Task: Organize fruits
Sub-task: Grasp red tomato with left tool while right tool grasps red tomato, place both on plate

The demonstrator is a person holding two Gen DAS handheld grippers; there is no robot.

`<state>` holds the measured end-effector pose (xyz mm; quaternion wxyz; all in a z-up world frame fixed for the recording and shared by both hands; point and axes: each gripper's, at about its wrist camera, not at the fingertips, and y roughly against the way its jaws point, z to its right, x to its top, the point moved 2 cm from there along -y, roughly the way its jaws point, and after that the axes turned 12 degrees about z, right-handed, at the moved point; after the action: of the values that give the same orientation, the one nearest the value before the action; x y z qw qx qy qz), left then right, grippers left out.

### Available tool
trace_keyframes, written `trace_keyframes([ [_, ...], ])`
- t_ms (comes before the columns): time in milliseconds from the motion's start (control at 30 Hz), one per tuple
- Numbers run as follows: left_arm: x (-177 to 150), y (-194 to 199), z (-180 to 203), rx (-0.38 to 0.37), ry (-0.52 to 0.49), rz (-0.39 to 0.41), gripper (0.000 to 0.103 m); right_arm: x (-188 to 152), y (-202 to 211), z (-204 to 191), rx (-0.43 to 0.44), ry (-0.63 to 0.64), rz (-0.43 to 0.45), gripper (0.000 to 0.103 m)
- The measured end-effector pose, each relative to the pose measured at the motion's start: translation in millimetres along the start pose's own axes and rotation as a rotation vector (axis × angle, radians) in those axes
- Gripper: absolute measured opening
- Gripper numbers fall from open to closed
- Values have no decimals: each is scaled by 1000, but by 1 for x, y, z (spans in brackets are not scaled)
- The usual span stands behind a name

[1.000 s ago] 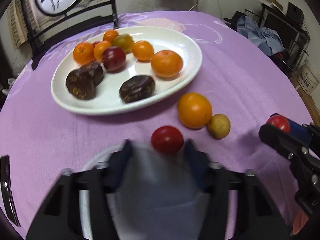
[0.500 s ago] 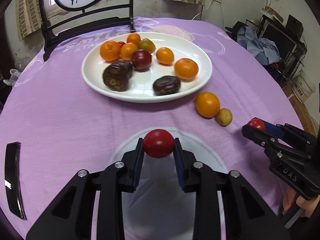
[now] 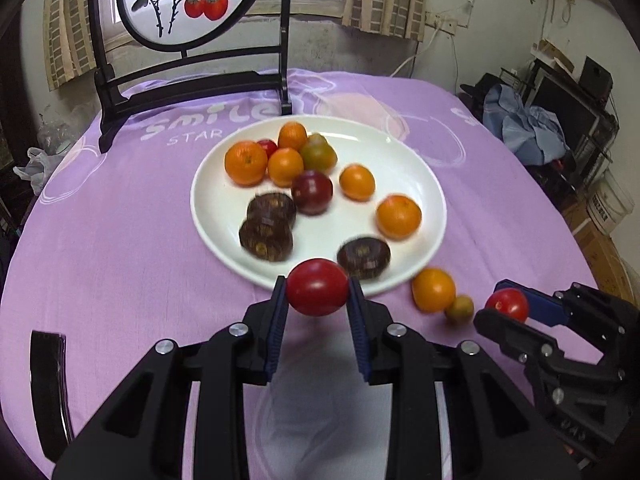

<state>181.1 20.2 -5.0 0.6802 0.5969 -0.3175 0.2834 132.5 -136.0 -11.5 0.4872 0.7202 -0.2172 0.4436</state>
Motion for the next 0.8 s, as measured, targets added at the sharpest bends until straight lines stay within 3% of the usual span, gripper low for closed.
trace_keyframes([
  [200,28,-42,-8,27,59,-23,29,41,-38,11,-15,-17,26,30],
  [333,35,-63,-6,31,67,-50,29,50,-75,17,-85,49,0,30],
  [500,41,-85,-9,54,78,-64,31,54,-106,32,-59,-10,-46,31],
  [667,43,-84,-10,125,61,-40,55,51,-105,42,-60,-59,-34,37],
  [733,42,-79,-11,111,67,-37,59,49,-99,46,-62,-76,-24,44],
  [800,39,-72,-11,108,73,-33,67,48,-92,49,-65,-78,-18,45],
])
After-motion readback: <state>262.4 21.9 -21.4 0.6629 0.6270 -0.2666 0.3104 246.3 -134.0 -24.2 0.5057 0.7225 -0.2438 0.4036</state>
